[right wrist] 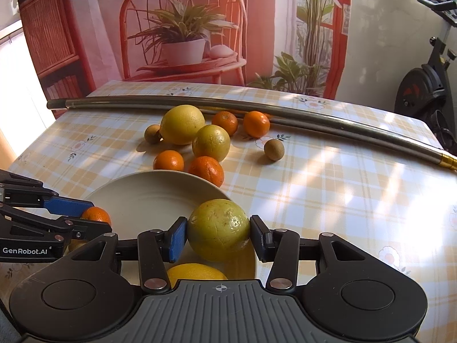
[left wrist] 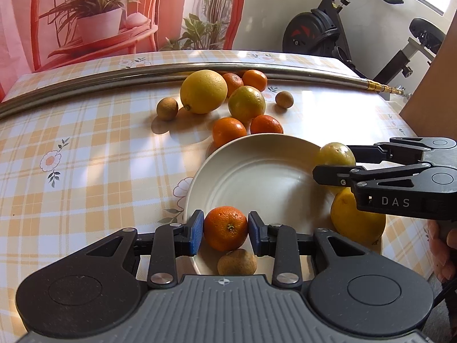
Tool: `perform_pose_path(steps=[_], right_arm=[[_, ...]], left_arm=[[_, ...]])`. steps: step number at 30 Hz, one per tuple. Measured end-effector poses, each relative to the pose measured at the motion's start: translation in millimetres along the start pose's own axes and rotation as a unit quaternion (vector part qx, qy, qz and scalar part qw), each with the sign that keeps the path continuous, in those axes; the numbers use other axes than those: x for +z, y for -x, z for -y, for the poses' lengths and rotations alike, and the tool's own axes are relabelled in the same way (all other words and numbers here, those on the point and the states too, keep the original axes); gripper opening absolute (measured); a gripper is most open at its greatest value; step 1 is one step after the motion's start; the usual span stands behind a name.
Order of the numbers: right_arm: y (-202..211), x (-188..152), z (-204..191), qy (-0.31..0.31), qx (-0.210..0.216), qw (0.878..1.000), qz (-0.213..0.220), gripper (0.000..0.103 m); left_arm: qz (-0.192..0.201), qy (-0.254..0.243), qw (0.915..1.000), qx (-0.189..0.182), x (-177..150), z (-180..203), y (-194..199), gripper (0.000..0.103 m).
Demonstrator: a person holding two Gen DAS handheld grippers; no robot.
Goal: Organize fruits
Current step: 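Lower the grapefruit onto the plate with the right tool while the left tool releases the tangerine there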
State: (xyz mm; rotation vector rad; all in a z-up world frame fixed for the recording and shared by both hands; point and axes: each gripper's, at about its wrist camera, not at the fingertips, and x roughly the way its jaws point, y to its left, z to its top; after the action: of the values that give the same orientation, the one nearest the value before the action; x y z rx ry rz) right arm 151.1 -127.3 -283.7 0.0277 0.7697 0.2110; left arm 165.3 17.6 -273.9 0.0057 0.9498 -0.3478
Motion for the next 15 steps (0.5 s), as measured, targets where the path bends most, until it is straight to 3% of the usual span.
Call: perform_pose_path(steps=[15], right_arm=[[2, -6, 12, -0.044, 0.005, 0.999, -0.019, 0.055]], left_arm=[[0.004, 0.002, 1.0000, 0.001, -1, 1, 0, 0.036]])
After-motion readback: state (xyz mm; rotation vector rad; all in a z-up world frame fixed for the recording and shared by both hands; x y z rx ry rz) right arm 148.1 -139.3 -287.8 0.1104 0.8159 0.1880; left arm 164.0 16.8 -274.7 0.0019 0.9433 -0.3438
